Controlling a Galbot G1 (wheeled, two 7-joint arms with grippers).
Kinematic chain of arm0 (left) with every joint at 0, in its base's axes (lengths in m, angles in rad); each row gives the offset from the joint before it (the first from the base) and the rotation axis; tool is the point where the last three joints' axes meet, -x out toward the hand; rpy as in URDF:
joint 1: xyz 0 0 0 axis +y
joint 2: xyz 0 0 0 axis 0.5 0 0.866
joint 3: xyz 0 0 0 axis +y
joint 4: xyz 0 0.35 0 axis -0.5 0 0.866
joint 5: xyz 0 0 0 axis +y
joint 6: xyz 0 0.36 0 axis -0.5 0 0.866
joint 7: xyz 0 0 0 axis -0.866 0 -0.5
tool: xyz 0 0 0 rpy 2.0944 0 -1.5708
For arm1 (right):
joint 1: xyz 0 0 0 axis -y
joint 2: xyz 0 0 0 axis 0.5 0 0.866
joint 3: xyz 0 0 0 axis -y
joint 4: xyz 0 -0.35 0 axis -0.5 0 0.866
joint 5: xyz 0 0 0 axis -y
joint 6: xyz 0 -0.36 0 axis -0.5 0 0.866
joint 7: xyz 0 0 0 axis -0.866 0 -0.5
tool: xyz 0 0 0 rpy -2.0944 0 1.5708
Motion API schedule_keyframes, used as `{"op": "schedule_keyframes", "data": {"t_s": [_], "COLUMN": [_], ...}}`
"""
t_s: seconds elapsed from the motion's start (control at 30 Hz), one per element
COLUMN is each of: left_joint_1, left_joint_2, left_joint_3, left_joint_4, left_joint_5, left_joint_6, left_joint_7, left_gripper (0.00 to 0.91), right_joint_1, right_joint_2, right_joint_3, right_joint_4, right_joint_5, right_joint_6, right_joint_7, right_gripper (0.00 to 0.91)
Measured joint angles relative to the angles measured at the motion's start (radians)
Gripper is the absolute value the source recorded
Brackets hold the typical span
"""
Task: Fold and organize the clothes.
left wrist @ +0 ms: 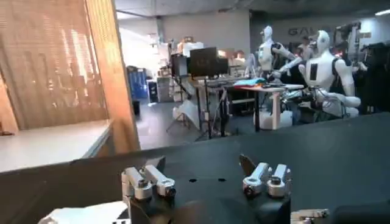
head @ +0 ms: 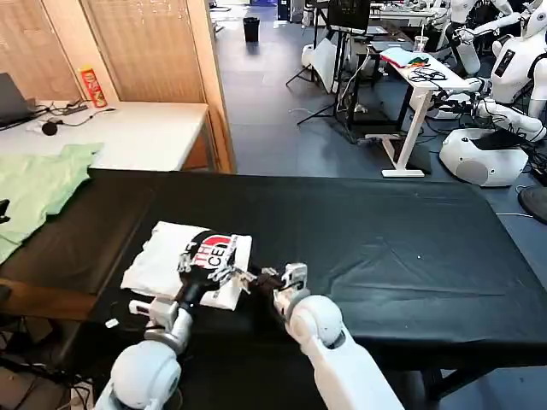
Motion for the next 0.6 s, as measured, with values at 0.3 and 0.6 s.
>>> {"op": "schedule_keyframes", "data": {"t_s": [0.3, 0.6], "left_joint_1": [0.014, 0.023], "left_joint_2": [-0.005, -0.010], "left_joint_3": [-0.013, -0.034], "left_joint_4": [0.000, 0.013], "left_joint_5": [0.000, -0.013], "left_joint_6": [-0.009, -0.022], "left_joint_7": [0.001, 0.003], "left_gripper": [0.878, 0.878], "right_joint_1": [-0.007, -0.065], "right_joint_2": [-0.011, -0.150], "right_joint_3": [0.018, 0.121], "right_joint_4": [-0.002, 0.106], "right_joint_5": [-0.021, 0.061], "right_joint_6": [0.007, -0.006], "right_joint_7": [-0.019, -0.015], "right_gripper": [0.068, 0.068]}}
